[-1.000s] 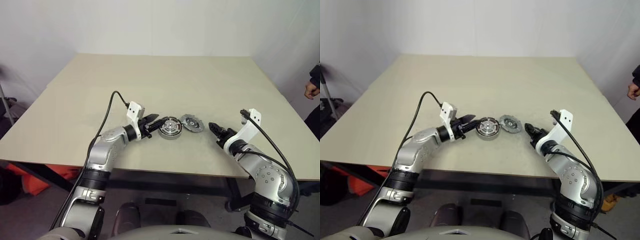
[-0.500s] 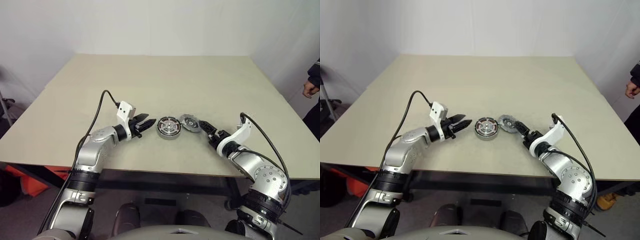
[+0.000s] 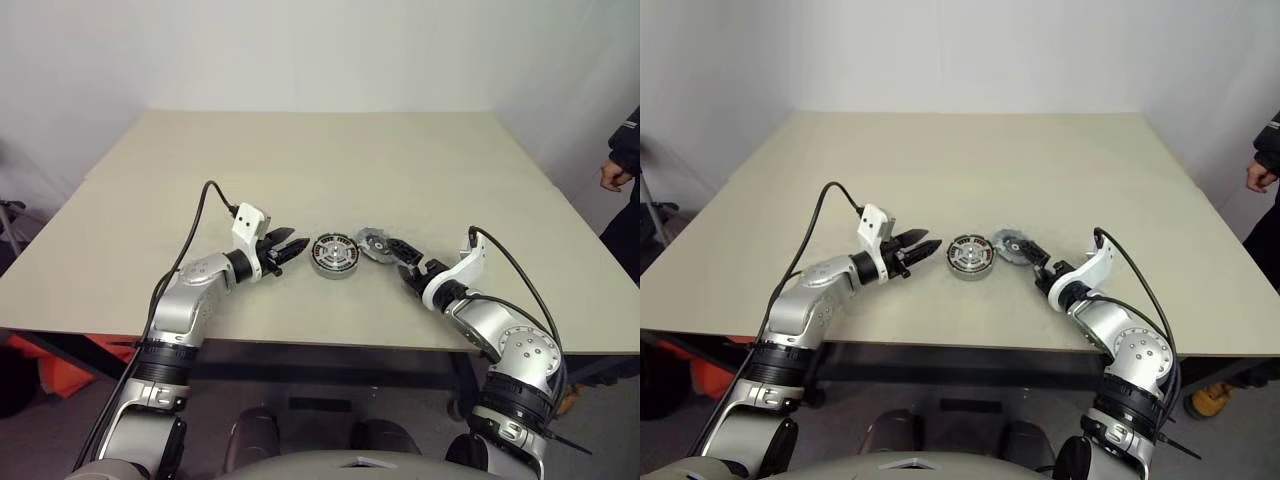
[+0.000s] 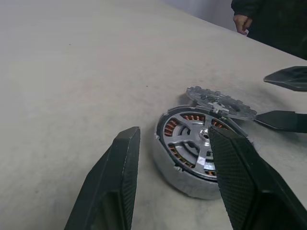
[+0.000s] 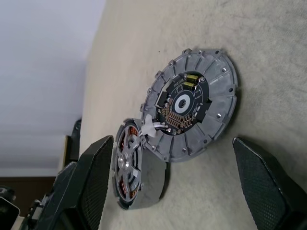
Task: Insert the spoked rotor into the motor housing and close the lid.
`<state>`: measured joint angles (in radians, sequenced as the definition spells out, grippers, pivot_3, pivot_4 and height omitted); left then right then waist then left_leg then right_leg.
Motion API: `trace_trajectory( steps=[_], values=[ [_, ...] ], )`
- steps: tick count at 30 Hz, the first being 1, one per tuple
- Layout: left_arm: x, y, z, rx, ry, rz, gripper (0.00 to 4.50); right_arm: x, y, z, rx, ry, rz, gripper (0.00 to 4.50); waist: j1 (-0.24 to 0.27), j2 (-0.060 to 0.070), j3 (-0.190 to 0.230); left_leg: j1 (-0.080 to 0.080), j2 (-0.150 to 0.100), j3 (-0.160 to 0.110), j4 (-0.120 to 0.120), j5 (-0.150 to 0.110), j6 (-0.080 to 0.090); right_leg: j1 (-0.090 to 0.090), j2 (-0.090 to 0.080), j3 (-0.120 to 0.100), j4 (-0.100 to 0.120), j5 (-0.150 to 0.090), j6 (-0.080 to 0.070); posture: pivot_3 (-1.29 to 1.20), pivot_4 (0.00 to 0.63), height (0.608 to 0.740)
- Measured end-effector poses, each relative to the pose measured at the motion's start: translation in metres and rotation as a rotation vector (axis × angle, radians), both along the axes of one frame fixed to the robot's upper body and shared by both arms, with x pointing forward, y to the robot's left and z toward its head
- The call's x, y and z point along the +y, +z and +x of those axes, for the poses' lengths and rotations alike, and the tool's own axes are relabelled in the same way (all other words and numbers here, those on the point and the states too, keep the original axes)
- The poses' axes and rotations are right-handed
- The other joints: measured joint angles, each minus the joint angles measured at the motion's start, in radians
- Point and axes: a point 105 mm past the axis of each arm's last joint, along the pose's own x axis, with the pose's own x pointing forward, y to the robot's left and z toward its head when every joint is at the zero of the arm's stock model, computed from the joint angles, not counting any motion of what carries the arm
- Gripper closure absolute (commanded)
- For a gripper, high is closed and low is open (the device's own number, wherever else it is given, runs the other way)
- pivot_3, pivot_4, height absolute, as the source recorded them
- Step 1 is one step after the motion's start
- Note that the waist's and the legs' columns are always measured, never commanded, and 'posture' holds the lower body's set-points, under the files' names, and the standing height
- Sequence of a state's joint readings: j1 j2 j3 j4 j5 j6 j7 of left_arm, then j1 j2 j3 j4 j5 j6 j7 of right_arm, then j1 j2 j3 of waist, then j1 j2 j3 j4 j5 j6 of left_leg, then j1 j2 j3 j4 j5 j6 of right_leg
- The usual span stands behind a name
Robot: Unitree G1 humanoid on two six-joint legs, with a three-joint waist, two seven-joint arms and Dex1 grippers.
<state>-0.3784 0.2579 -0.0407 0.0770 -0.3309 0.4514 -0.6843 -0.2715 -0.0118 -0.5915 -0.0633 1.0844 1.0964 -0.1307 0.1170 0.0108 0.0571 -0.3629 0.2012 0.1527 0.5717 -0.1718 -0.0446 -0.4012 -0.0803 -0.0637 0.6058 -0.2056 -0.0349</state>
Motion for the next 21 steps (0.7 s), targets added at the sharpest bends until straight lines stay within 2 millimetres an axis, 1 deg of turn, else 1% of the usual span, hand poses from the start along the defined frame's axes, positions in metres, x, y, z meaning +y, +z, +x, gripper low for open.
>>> trace_trajectory(
  steps=[6,10,13,18,21],
  values=[
    [0.002,0.001,0.0,-0.012,0.003,0.015,2.12,0.012,-0.004,0.02,-0.016,0.003,0.054,0.02,-0.026,-0.001,-0.001,0.003,0.0,-0.001,0.0,0.0,0.0,0.001,0.0,-0.002,-0.002,0.0,0.0,0.0,0.0,0.74],
    [0.004,0.002,0.001,-0.02,0.01,0.025,2.12,0.024,-0.005,0.03,-0.035,0.027,0.059,0.02,-0.038,-0.001,-0.001,0.006,0.002,-0.003,0.0,0.0,0.0,0.003,0.0,-0.013,-0.011,0.0,0.0,0.0,0.0,0.74],
    [0.003,0.002,0.001,-0.024,0.011,0.03,2.12,0.031,-0.006,0.034,-0.043,0.046,0.063,0.02,-0.047,-0.001,-0.001,0.008,0.004,-0.003,-0.002,0.0,0.0,0.005,0.0,-0.018,-0.02,0.0,0.0,0.0,0.0,0.74],
    [0.004,0.002,0.001,-0.031,0.019,0.039,2.12,0.038,-0.004,0.037,-0.066,0.079,0.064,0.02,-0.05,-0.001,-0.001,0.012,0.004,-0.002,-0.005,0.0,0.0,0.005,0.0,-0.017,-0.021,0.0,0.0,0.0,0.0,0.74],
    [0.006,-0.005,-0.003,-0.013,0.027,0.04,2.12,0.045,-0.001,0.039,-0.1,0.105,0.057,0.02,-0.047,-0.001,-0.001,0.011,0.004,0.0,-0.008,-0.001,0.001,0.002,-0.001,-0.016,-0.018,0.006,-0.002,0.0,0.0,0.74]
  ],
)
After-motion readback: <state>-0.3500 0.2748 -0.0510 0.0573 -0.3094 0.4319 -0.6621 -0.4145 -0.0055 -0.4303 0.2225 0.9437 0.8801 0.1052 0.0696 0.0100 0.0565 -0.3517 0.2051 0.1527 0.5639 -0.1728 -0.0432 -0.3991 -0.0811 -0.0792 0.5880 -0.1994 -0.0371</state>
